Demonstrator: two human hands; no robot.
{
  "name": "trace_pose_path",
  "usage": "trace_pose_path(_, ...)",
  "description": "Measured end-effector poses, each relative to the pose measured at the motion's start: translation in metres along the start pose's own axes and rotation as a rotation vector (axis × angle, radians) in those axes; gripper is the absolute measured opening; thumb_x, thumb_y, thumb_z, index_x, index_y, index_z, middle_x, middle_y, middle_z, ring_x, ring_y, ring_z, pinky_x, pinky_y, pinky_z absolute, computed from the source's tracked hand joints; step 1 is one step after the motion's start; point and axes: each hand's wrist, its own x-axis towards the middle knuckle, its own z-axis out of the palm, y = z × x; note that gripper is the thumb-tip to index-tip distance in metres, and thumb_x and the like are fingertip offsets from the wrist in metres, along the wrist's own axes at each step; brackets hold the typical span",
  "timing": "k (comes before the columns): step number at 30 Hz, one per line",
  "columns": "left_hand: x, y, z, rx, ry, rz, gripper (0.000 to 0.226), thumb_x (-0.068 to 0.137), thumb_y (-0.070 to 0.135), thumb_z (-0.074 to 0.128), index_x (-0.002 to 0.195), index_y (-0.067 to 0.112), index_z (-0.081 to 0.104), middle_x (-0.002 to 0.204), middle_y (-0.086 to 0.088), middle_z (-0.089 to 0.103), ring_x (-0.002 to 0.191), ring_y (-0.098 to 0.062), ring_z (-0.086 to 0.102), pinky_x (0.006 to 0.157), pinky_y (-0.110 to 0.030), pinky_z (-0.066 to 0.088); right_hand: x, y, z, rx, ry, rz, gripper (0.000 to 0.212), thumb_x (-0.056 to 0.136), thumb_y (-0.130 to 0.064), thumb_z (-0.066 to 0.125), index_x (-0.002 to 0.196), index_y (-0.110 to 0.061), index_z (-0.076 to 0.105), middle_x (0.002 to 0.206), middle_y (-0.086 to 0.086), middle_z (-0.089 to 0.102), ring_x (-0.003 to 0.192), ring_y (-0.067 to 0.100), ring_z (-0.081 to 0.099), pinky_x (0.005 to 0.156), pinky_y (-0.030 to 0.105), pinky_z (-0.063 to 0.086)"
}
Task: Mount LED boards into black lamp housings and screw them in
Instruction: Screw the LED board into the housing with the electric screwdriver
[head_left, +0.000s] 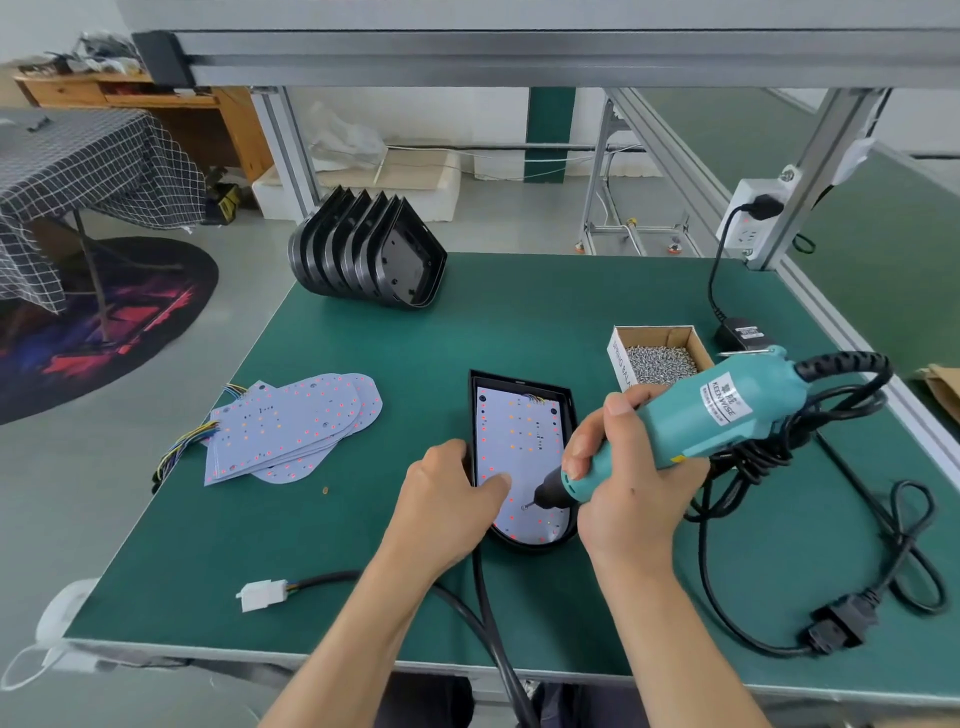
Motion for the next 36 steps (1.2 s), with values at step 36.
trace_pose_path(36,-0.0025,-0.0022,0.0022,-0.013,0.032,-0.015,0.034,0.083,0.034,0.070,0.076,0.007,0.050,0.063,0.003,0.050,0.058,-0.019,0.040,0.053,-0.030,0.036,0.0019,0.0000,0.0011,-0.010,-0.109,0.021,0.019,0.090,-0.020,0.063,0.081,-0.036,0.060,0.053,0.002,0.053,0.040,0.023,0.044,0.047,0.026,0.039)
